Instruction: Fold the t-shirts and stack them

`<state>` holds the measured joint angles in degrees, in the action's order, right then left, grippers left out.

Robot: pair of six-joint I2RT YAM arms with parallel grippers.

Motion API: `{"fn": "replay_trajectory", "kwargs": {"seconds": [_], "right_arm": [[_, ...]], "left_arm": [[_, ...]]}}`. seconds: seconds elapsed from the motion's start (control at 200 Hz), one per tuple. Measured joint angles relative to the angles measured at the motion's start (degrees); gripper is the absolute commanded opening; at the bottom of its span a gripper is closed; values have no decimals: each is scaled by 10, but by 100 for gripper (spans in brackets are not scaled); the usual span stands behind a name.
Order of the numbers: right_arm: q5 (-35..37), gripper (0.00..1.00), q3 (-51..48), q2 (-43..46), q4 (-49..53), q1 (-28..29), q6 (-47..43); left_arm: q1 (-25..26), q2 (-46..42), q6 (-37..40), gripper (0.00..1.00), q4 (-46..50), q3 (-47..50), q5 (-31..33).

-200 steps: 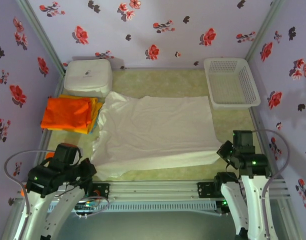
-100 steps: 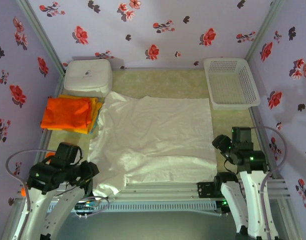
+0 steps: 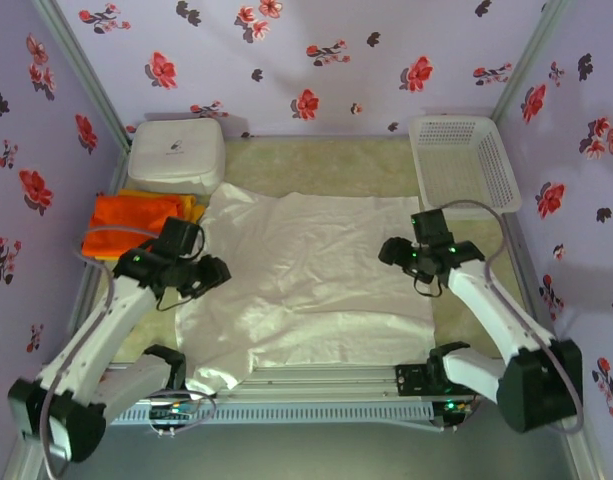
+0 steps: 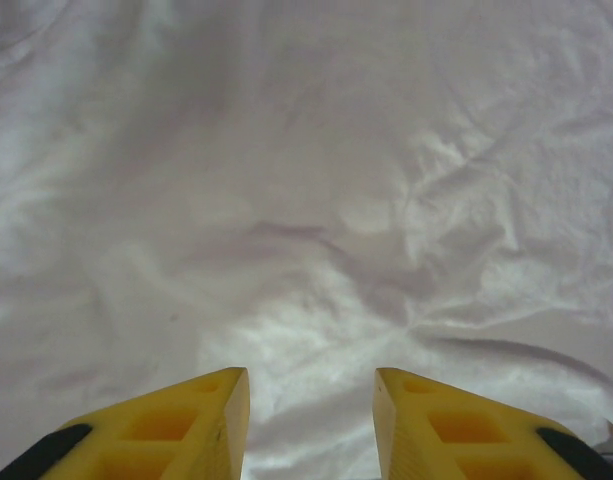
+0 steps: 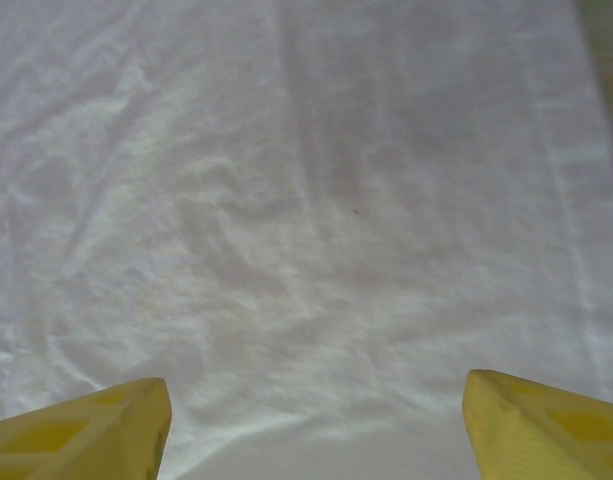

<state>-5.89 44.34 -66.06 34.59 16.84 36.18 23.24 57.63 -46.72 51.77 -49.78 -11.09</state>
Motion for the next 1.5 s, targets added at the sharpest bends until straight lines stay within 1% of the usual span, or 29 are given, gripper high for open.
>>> {"fn": "replay_trajectory", "kwargs": {"seconds": [0.105,0.23,0.39,0.535,0.63,0.69,0.885,1.165,1.29,1.36,1.39,1.44,1.5], "right_arm": [[1,78,11,-72,-37,14,-5],[2,78,26,-151,-64,17,-7],[13,79,47,-222,-80,17,-13],[25,79,83,-281,-83,13,-24],[27,78,116,-316,-82,1,-30],[27,78,133,-332,-89,-9,-33],[29,78,184,-377,-95,-47,-48],[32,78,215,-397,-89,-75,-67],[33,78,216,-398,-88,-76,-73],[33,79,216,-398,-88,-76,-76],[31,79,216,-398,-89,-76,-77],[29,80,215,-395,-89,-76,-78],[25,80,212,-389,-89,-74,-81]], "left_arm": [[13,53,6,38,-53,0,2],[37,118,7,38,-116,7,2],[71,197,5,38,-191,33,1],[77,275,3,38,-249,35,0],[77,325,3,37,-278,31,-1],[75,347,3,37,-269,11,-6],[81,412,8,36,-280,-59,-16],[89,482,21,37,-264,-146,-20],[98,492,30,43,-261,-168,-18],[100,494,42,48,-242,-187,-10],[100,494,50,51,-226,-203,-4],[97,494,70,59,-203,-234,7],[90,493,86,60,-179,-279,18]]}}
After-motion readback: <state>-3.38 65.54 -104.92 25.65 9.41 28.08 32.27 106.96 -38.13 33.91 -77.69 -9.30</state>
